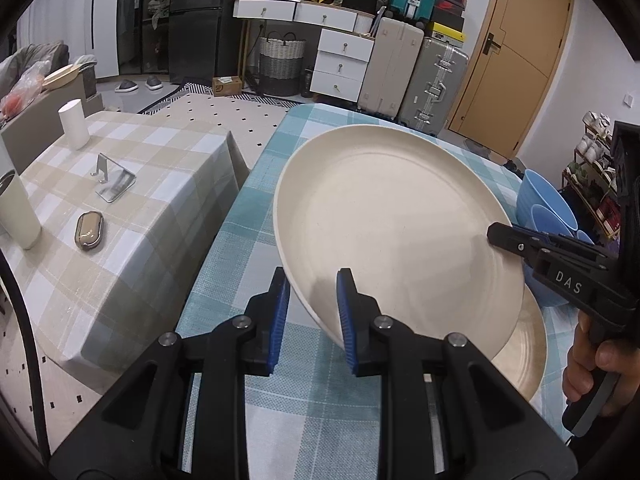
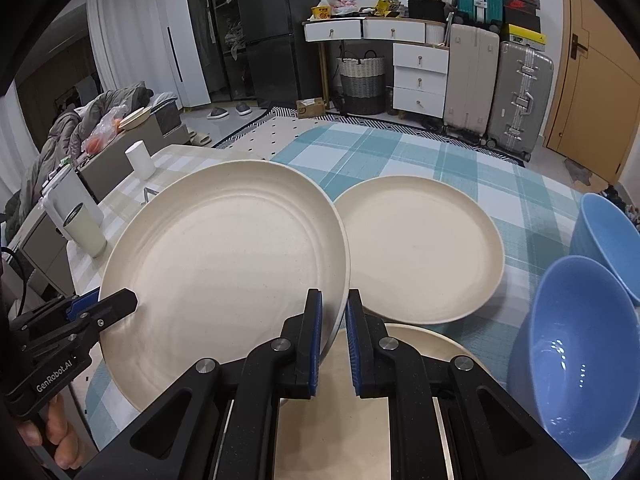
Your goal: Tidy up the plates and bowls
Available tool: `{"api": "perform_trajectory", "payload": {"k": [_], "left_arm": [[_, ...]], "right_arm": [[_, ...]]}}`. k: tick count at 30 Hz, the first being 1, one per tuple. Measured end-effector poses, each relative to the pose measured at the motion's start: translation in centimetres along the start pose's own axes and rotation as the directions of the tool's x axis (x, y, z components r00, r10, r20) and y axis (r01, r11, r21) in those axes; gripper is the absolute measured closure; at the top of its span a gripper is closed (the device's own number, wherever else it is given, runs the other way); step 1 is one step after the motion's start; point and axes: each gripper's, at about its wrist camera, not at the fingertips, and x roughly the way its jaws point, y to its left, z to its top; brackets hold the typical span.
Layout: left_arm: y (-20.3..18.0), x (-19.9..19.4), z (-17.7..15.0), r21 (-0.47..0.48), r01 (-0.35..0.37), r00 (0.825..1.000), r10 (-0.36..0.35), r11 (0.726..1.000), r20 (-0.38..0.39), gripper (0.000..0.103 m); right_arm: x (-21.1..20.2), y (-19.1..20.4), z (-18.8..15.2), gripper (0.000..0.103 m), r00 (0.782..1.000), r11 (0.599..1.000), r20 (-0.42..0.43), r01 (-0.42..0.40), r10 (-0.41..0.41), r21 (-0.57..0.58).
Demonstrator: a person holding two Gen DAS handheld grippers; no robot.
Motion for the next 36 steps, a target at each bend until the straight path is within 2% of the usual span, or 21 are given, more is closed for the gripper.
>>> {"api": "perform_trajectory", "payload": {"k": [19, 36], "left_arm": [[-5.6, -1.4, -0.9, 0.096, 0.062, 0.998, -0.06, 0.993, -0.017, 0.083], [-8.4, -0.7, -2.3, 0.191, 0.096, 0.994, -0.085, 0.977, -0.064, 0.083]], "right_arm": [[-5.8, -3.3, -2.4, 0.091, 0.997, 0.997, 0.048, 0.055, -0.058, 0.059], [-7.7, -5.4, -5.6, 0.09, 0.995, 0.99, 0.027, 0.088, -0.092, 0.113]]}}
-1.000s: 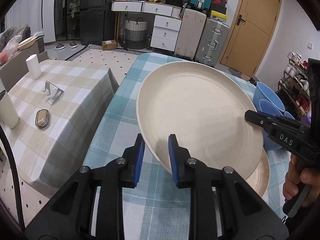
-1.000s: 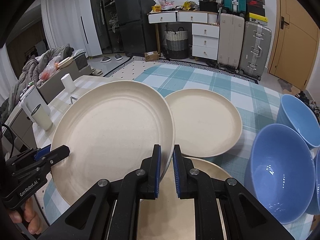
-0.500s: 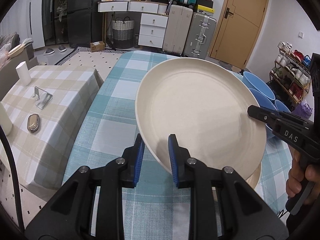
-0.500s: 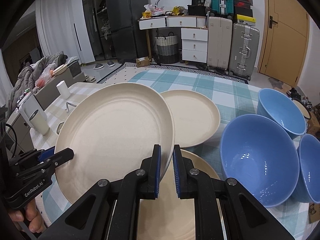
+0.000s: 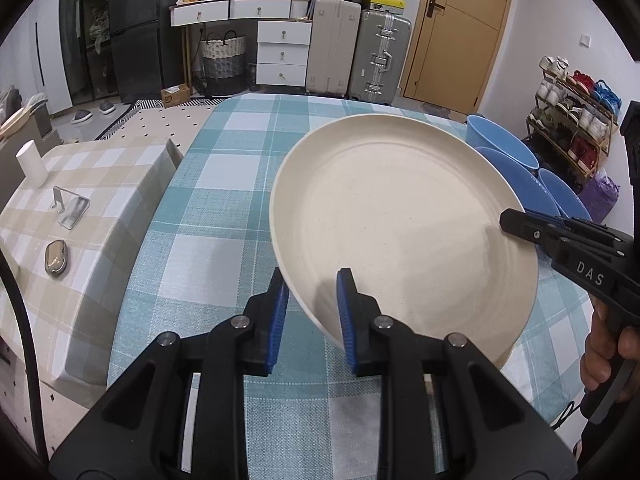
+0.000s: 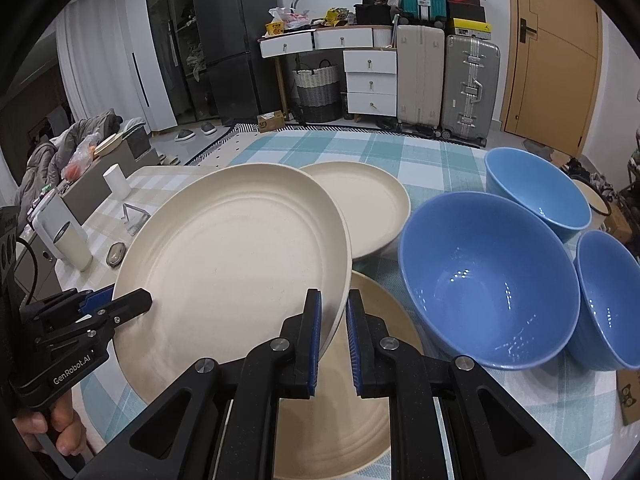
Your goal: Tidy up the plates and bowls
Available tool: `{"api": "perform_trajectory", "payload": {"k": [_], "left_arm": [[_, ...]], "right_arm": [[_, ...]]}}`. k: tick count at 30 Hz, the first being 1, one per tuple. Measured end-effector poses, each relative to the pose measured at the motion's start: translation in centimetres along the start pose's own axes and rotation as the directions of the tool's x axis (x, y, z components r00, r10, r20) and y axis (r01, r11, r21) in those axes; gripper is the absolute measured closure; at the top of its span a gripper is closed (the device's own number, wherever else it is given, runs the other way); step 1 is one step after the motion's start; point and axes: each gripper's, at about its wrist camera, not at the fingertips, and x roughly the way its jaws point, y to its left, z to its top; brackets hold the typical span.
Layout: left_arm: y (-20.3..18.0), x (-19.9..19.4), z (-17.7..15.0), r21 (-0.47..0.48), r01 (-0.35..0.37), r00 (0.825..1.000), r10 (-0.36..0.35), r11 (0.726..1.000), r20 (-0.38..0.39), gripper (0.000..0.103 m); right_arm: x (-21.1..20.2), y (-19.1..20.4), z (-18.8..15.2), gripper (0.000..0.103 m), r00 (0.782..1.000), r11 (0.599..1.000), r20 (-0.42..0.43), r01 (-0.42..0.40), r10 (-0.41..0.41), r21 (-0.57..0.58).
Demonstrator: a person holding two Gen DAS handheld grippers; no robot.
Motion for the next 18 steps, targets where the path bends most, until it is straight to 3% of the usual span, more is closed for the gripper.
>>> {"api": "perform_trajectory", "payload": {"k": [18], "left_arm": [[-2.1, 2.6, -1.0, 0.072, 0.012, 0.998, -0.008, 0.997, -0.06, 0.082]], "right_arm": [[0.4, -1.6, -3.3, 0.089, 0.997, 0.998, -0.045, 0.056, -0.055, 0.022]]}}
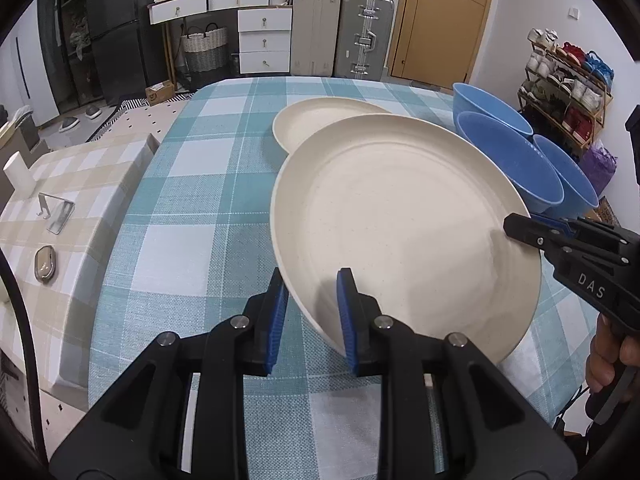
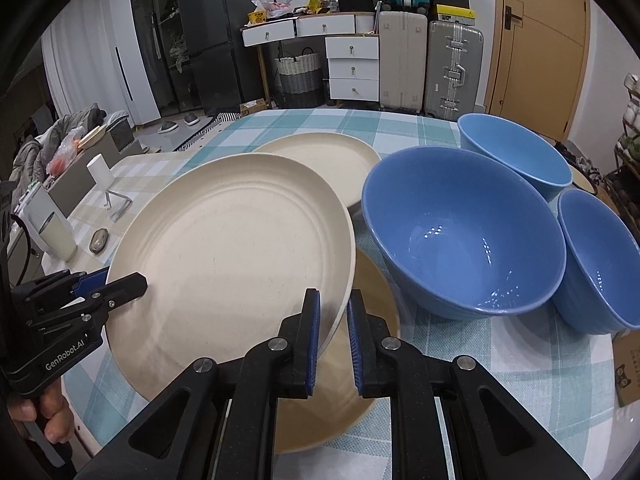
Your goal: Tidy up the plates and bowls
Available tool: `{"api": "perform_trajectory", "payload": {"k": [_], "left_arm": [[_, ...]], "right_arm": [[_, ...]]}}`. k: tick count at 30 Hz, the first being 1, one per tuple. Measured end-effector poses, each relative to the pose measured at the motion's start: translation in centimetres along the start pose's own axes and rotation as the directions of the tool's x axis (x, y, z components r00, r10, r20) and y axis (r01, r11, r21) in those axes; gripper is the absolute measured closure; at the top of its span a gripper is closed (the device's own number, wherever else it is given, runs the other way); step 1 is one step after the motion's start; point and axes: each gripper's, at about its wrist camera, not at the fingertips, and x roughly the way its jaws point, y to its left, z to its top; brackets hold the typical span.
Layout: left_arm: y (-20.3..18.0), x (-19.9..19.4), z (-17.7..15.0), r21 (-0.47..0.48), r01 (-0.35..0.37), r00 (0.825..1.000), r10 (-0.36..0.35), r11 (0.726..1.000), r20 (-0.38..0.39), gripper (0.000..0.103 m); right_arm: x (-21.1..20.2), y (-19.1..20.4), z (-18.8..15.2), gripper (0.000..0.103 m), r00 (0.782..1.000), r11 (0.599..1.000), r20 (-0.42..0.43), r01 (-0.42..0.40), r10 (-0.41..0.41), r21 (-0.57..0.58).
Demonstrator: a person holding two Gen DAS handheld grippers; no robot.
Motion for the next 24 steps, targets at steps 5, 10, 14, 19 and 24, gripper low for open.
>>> {"api": "perform_trajectory", "payload": {"k": [5, 10, 14, 19, 24], "left_arm": [[-0.7, 0.8, -0.4, 0.029, -0.006, 1.0, 0.006, 1.0, -0.016, 0.082], [-1.2, 2.0, -0.7, 0.043, -0.009, 0.999, 0.011, 0.999, -0.038, 0.082], [-1.8, 2.6, -1.1, 0.059, -0.022, 0.999, 0.025, 0.998, -0.046, 0.081], [-2.5, 2.8, -1.4, 0.082, -0.032, 0.998, 0.036, 0.996, -0.049, 0.081], [-2.9, 3.1, -1.5, 0.105, -0.035, 0.997, 0.041, 0.994, -0.058, 0.08]], "right_arm": [[0.4, -0.3, -0.9, 0.089, 1.0, 1.0, -0.016, 0.013, -0.013, 0.001], [0.9, -0.6, -1.6, 0.088, 0.999, 1.0, -0.032, 0.026, -0.025, 0.008], [1.3, -0.7, -2.2, 0.088, 0.998, 0.999, -0.04, 0.046, -0.046, 0.004], [1.6, -1.0, -3.1, 0.088, 0.997, 0.998, -0.051, 0.063, -0.062, 0.001], [1.6, -0.9, -3.5, 0.088, 0.995, 0.996, -0.052, 0.085, -0.085, -0.011]]}}
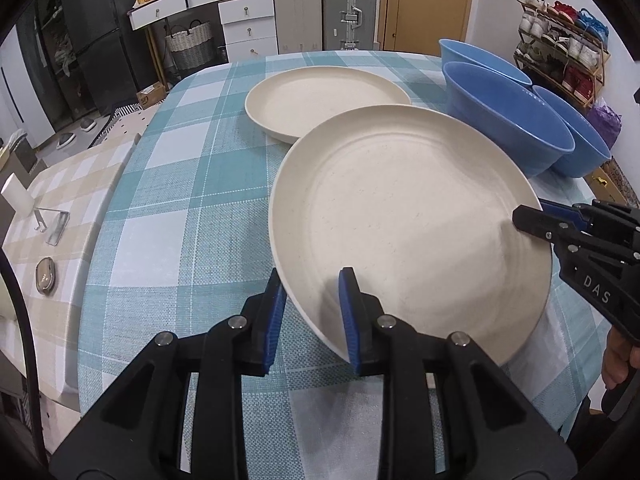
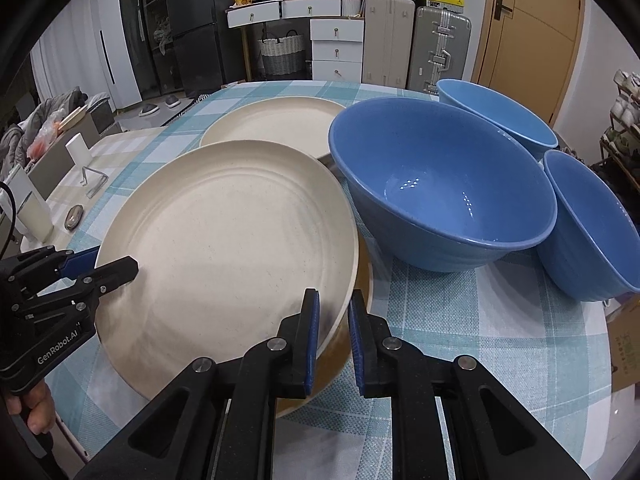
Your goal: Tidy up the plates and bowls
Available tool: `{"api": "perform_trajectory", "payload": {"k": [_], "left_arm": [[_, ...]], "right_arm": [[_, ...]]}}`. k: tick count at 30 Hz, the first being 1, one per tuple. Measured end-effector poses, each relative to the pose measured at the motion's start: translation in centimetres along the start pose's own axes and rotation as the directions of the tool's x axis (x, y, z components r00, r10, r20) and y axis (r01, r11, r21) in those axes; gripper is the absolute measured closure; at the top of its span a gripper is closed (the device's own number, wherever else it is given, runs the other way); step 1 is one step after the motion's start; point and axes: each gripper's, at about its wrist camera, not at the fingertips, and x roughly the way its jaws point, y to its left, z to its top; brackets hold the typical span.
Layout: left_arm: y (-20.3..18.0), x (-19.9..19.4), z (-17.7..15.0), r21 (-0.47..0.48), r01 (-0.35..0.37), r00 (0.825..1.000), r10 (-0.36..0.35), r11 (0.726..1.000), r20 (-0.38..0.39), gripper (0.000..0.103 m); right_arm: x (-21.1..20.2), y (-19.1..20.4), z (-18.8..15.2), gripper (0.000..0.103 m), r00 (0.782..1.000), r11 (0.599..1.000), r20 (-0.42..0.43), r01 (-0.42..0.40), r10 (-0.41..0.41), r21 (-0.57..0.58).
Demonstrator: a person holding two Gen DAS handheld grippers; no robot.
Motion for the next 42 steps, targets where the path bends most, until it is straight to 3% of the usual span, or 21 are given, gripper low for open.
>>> {"api": "perform_trajectory", "payload": {"k": [14, 29, 42], "left_arm": [[-1.6, 0.6, -0.3, 0.066, -0.042, 0.999, 0.044, 0.997, -0.023, 0.076], [-2.4, 1.0, -0.8, 0.116, -0.07, 0.997, 0.073, 0.991, -0.019, 0.065], [-0.8, 1.4, -0.7, 0.032, 0.023, 0.998, -0.021, 0.999, -0.061, 0.062]], "right_arm": [[0.1, 0.7, -0.6, 0.084, 0.998, 0.998, 0.002, 0.058, -0.058, -0.038], [0.3, 0.3, -1.2, 0.082, 0.998, 0.997, 0.021, 0.06, -0.059, -0.043], [0.5, -0.2, -1.6, 0.08, 0.999, 0.999, 0.021, 0.035, -0.034, -0.042]]}}
